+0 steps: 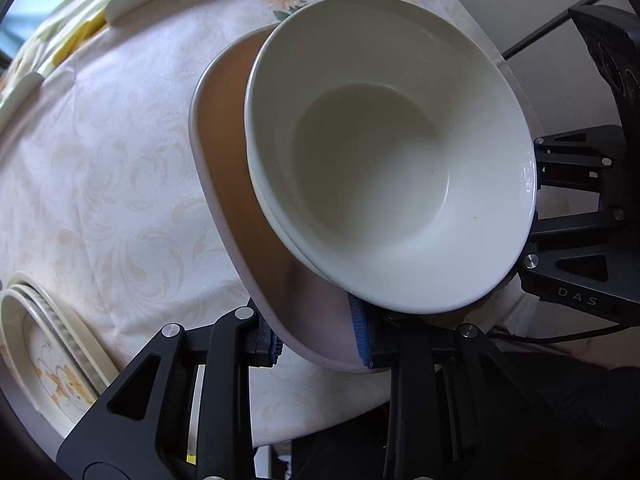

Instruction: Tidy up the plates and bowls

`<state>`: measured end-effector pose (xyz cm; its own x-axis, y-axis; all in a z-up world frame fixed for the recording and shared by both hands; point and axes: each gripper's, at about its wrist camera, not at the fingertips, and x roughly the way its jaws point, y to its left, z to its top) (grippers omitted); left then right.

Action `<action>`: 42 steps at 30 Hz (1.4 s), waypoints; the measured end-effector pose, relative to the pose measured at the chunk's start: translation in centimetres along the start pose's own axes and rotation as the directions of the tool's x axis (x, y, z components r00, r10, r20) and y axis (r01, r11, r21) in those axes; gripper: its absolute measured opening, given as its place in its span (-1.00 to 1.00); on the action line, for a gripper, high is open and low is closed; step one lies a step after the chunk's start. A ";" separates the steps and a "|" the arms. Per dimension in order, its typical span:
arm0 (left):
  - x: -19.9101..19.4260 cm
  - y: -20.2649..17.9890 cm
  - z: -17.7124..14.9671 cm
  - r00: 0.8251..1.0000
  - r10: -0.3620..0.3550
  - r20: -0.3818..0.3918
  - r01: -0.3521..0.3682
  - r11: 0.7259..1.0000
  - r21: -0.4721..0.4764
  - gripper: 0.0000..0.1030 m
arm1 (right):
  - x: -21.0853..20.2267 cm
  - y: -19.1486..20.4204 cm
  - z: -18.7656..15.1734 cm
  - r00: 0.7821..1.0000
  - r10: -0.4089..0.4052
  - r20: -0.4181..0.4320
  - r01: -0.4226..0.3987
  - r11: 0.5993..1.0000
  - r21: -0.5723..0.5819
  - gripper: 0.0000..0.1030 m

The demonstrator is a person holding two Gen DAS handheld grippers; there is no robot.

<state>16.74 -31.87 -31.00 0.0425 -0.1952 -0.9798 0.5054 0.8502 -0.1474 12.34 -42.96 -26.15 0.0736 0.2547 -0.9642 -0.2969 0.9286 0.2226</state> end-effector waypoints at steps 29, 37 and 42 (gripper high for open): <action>-14.0 9.9 -10.1 0.979 0.079 0.190 -0.083 0.997 0.010 -0.52 | -6.1 14.7 4.0 0.985 -0.071 0.155 0.093 0.986 -0.138 -0.59; -15.0 17.4 -15.0 0.983 0.109 0.146 -0.107 0.994 -0.021 -0.52 | -1.9 23.7 6.4 0.990 -0.029 0.137 0.051 0.985 -0.165 -0.59; -13.9 20.3 -17.6 0.989 0.101 0.113 -0.099 0.995 -0.017 -0.52 | 0.7 27.0 6.4 0.993 -0.014 0.114 0.031 0.988 -0.152 -0.59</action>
<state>11.26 -3.33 -22.69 0.1901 -0.1626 -0.9682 0.4836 0.8737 -0.0518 10.51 -15.97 -19.93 0.1856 0.2707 -0.9446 -0.4358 0.8843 0.1678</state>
